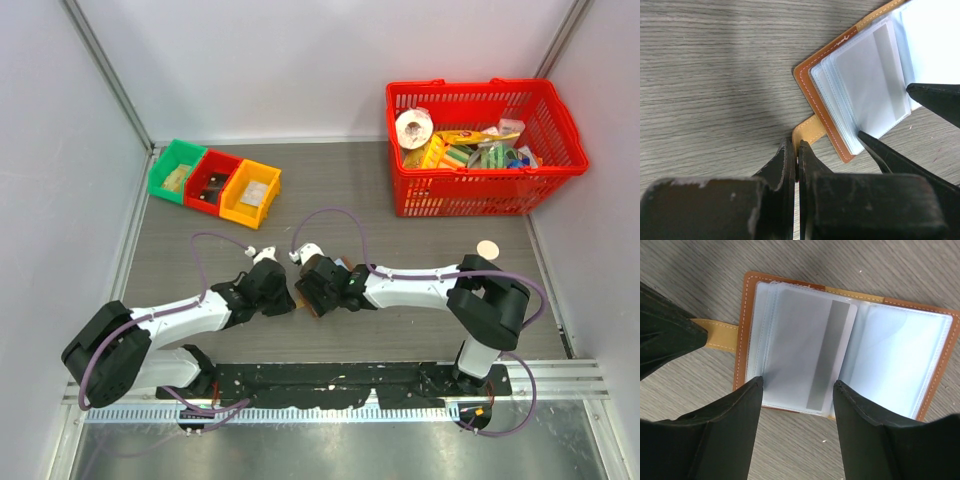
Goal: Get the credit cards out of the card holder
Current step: Remove the credit card from the card holder.
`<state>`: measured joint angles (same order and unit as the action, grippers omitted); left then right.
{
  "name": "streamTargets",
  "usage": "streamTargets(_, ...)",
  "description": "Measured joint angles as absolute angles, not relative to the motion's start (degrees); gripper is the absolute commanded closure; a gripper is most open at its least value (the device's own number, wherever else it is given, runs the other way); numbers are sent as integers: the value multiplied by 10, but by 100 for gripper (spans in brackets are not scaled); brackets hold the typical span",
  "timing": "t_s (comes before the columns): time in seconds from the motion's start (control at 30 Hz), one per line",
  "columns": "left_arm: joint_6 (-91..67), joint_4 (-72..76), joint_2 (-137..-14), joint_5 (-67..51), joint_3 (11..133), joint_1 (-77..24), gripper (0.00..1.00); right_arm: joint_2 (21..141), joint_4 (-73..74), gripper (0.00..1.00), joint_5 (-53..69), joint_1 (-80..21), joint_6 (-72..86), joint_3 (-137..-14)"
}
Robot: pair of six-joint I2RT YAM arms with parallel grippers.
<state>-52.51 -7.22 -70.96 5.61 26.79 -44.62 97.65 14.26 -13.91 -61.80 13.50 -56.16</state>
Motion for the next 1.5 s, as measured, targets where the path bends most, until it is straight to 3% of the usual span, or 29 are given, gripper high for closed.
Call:
streamTargets(0.43, -525, -71, -710, 55, 267, -446, 100, 956, 161, 51, -192, -618, 130, -562)
streamTargets(0.5, -525, -71, -709, 55, 267, -446, 100, 947, 164, 51, -202, -618, 129, -562)
streamTargets(0.67, -525, -71, -709, 55, 267, -446, 100, 931, 164, 39, -189, -618, 123, -562)
streamTargets(0.9, -525, -71, -709, 55, 267, -446, 100, 938, 156, 34, -143, -618, 122, -562)
streamTargets(1.3, -525, -70, -705, 54, 263, -446, 100, 990, 147, 34, -119, -619, 125, -575)
streamTargets(1.5, -525, -71, -703, 53, 263, -446, 100, 992, 156, 43, -140, -622, 125, -580)
